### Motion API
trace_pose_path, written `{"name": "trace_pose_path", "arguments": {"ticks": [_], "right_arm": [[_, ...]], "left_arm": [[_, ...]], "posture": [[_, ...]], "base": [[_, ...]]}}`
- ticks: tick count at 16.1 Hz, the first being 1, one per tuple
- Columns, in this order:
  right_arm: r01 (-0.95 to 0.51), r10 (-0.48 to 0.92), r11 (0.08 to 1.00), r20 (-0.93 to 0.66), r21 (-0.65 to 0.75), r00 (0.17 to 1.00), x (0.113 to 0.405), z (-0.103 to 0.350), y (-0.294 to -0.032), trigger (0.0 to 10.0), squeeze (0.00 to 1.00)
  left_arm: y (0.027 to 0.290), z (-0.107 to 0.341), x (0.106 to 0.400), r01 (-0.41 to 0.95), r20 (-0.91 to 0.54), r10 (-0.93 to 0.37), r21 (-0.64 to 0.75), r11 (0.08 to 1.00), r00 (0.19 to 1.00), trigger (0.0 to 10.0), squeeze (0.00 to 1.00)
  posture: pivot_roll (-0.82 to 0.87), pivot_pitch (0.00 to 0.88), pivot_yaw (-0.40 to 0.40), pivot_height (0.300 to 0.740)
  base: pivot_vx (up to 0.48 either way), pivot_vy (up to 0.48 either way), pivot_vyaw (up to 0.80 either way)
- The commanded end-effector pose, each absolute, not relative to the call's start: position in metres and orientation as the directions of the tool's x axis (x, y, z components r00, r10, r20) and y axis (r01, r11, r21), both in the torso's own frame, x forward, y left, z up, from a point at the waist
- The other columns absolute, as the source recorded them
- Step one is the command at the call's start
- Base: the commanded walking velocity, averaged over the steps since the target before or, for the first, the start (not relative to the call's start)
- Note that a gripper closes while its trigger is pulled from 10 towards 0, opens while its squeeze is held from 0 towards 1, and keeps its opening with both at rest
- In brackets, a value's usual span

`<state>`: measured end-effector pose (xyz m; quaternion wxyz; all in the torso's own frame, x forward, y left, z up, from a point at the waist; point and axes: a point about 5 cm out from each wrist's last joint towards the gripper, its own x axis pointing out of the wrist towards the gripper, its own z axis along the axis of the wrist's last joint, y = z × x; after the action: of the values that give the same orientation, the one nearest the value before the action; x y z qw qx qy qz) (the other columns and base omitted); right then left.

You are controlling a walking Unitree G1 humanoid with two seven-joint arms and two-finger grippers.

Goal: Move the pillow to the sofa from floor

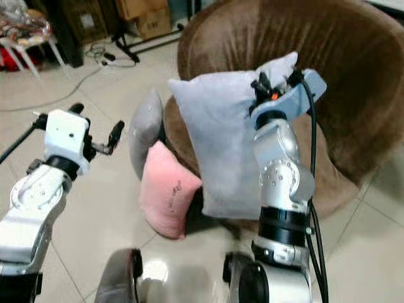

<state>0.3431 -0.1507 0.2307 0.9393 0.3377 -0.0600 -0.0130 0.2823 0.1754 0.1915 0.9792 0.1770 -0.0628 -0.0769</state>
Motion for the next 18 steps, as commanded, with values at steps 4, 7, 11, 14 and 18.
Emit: {"name": "trace_pose_path", "arguments": {"ticks": [4, 7, 11, 14, 18], "right_arm": [[-0.084, -0.015, 0.794, 0.158, 0.602, 0.987, 0.331, 0.234, -0.149, 10.0, 0.00], [-0.050, -0.015, 0.815, 0.106, 0.578, 0.994, 0.322, 0.218, -0.154, 10.0, 0.00], [-0.013, -0.063, 0.804, 0.107, 0.595, 0.992, 0.320, 0.219, -0.161, 10.0, 0.00], [0.032, -0.098, 0.809, 0.081, 0.587, 0.992, 0.317, 0.212, -0.168, 10.0, 0.00], [0.100, -0.144, 0.821, 0.034, 0.563, 0.989, 0.315, 0.198, -0.177, 10.0, 0.00]], "left_arm": [[0.188, 0.184, 0.279, 0.082, 0.075, -0.110, 0.304, 0.949, 0.991, 10.0, 0.00], [0.201, 0.172, 0.271, 0.048, 0.037, -0.063, 0.322, 0.946, 0.997, 10.0, 0.00], [0.200, 0.168, 0.269, 0.037, 0.028, -0.047, 0.303, 0.952, 0.999, 10.0, 0.00], [0.201, 0.167, 0.268, 0.039, 0.027, -0.050, 0.324, 0.945, 0.998, 10.0, 0.00], [0.205, 0.165, 0.268, 0.008, 0.012, -0.012, 0.283, 0.959, 1.000, 10.0, 0.00]], "posture": [[-0.03, 0.000, -0.008, 0.683], [-0.03, 0.000, -0.009, 0.713], [-0.04, 0.000, -0.006, 0.740], [-0.05, 0.000, -0.004, 0.740], [-0.04, 0.000, 0.000, 0.740]], "base": [[0.000, 0.000, 0.00], [0.000, 0.000, 0.00], [0.000, 0.000, 0.00], [0.000, 0.000, 0.00], [0.000, 0.000, 0.00]]}}
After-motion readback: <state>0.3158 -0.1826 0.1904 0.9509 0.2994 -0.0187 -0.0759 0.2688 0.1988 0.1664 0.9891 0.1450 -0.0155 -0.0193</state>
